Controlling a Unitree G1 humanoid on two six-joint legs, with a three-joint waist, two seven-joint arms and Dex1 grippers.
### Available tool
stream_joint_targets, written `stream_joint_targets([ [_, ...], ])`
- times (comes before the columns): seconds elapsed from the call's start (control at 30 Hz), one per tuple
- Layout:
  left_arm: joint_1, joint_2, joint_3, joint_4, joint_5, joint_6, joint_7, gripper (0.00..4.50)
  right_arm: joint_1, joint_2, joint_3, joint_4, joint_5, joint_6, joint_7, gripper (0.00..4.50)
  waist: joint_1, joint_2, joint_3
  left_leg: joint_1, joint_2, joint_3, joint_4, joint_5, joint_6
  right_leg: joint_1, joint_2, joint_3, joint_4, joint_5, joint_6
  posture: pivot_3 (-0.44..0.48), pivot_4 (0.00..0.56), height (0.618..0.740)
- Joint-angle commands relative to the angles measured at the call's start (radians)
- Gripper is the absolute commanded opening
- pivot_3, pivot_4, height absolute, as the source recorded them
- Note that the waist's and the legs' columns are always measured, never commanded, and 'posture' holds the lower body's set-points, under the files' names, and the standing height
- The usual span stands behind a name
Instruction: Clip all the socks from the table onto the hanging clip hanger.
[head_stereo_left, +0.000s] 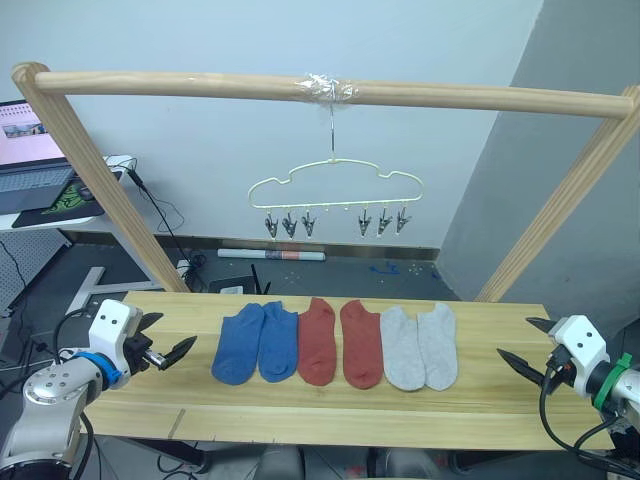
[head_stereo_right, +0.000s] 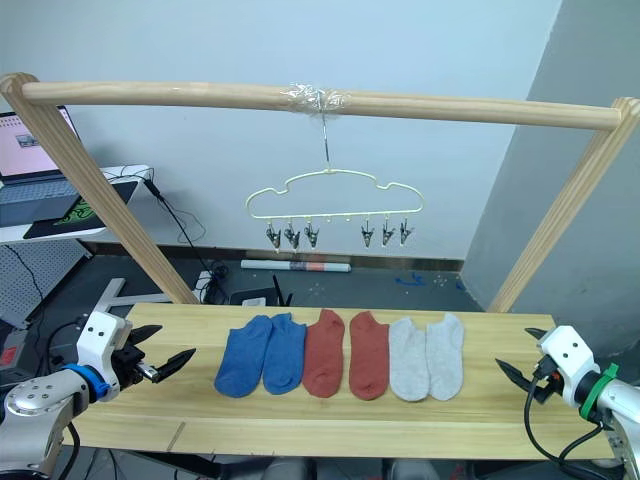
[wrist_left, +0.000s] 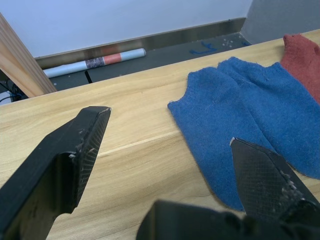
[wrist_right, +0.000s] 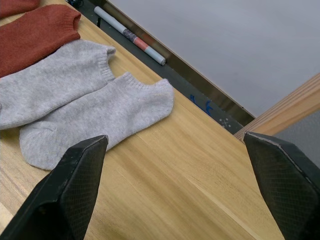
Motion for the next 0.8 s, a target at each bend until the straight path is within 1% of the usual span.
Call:
stream_joint_targets([
  [0.03, -0.016, 0.021, 0.019, 0.010, 0.003, -0.026, -0.005, 4.45, -0.014, -0.017, -0.035, 0.002, 0.009, -0.018, 0.007, 4.50, 0.000, 0.000, 0.000, 0.000, 0.000, 0.000, 0.000, 0.000, 0.000, 0.000, 0.000, 0.000, 0.000, 0.000, 0.000, 0.060, 0.053, 0.694],
  [0.1, -0.024, 0.038, 0.005, 0.023, 0.003, -0.017, -0.035, 4.45, -0.012, -0.014, -0.033, 0.010, 0.009, -0.025, 0.010, 4.50, 0.000, 0.000, 0.000, 0.000, 0.000, 0.000, 0.000, 0.000, 0.000, 0.000, 0.000, 0.000, 0.000, 0.000, 0.000, 0.058, 0.053, 0.694],
  [0.17, -0.026, 0.040, 0.021, 0.027, -0.026, -0.062, -0.081, 4.45, -0.011, -0.013, -0.035, 0.014, 0.009, -0.032, 0.010, 4.50, 0.000, 0.000, 0.000, 0.000, 0.000, 0.000, 0.000, 0.000, 0.000, 0.000, 0.000, 0.000, 0.000, 0.000, 0.000, 0.057, 0.054, 0.694],
  [0.3, -0.024, 0.043, 0.020, 0.042, -0.022, -0.089, -0.105, 4.45, -0.011, -0.014, -0.044, 0.019, 0.017, -0.041, 0.013, 4.50, 0.000, 0.000, 0.000, 0.000, 0.000, 0.000, 0.000, 0.000, 0.000, 0.000, 0.000, 0.000, 0.000, 0.000, 0.000, 0.054, 0.054, 0.694],
  [0.4, -0.034, 0.036, 0.029, 0.060, -0.018, -0.101, -0.087, 4.45, -0.015, -0.011, -0.046, 0.026, 0.018, -0.047, 0.008, 4.50, 0.000, 0.001, -0.001, 0.000, 0.000, 0.000, 0.000, 0.000, 0.000, 0.000, 0.000, 0.000, 0.000, 0.000, 0.000, 0.054, 0.054, 0.694],
  [0.47, -0.036, 0.032, 0.027, 0.064, -0.032, -0.096, -0.104, 4.45, -0.017, -0.005, -0.050, 0.027, 0.027, -0.049, 0.008, 4.50, 0.000, 0.001, -0.001, 0.000, 0.000, 0.000, 0.000, 0.000, 0.000, 0.000, 0.000, 0.000, 0.000, 0.000, 0.000, 0.049, 0.056, 0.694],
  [0.57, -0.040, 0.020, 0.016, 0.072, -0.010, -0.118, -0.074, 4.45, -0.019, 0.001, -0.054, 0.022, 0.035, -0.050, 0.005, 4.50, -0.001, 0.001, -0.001, 0.000, 0.000, 0.000, 0.000, 0.000, 0.000, 0.000, 0.000, 0.000, 0.000, 0.000, 0.000, 0.044, 0.057, 0.694],
  [0.63, -0.045, 0.003, 0.017, 0.066, -0.020, -0.115, -0.062, 4.45, -0.017, 0.000, -0.052, 0.019, 0.030, -0.050, 0.007, 4.50, -0.001, 0.001, -0.001, 0.000, 0.000, 0.000, 0.000, 0.000, 0.000, 0.000, 0.000, 0.001, 0.000, 0.000, 0.000, 0.038, 0.060, 0.694],
  [0.8, -0.036, -0.007, 0.008, 0.042, -0.031, -0.109, -0.087, 4.45, -0.010, -0.005, -0.045, 0.008, 0.018, -0.062, 0.012, 4.50, -0.001, 0.001, -0.001, 0.000, 0.000, 0.000, 0.000, 0.000, 0.000, 0.000, 0.000, 0.001, 0.000, 0.000, 0.000, 0.030, 0.068, 0.694],
])
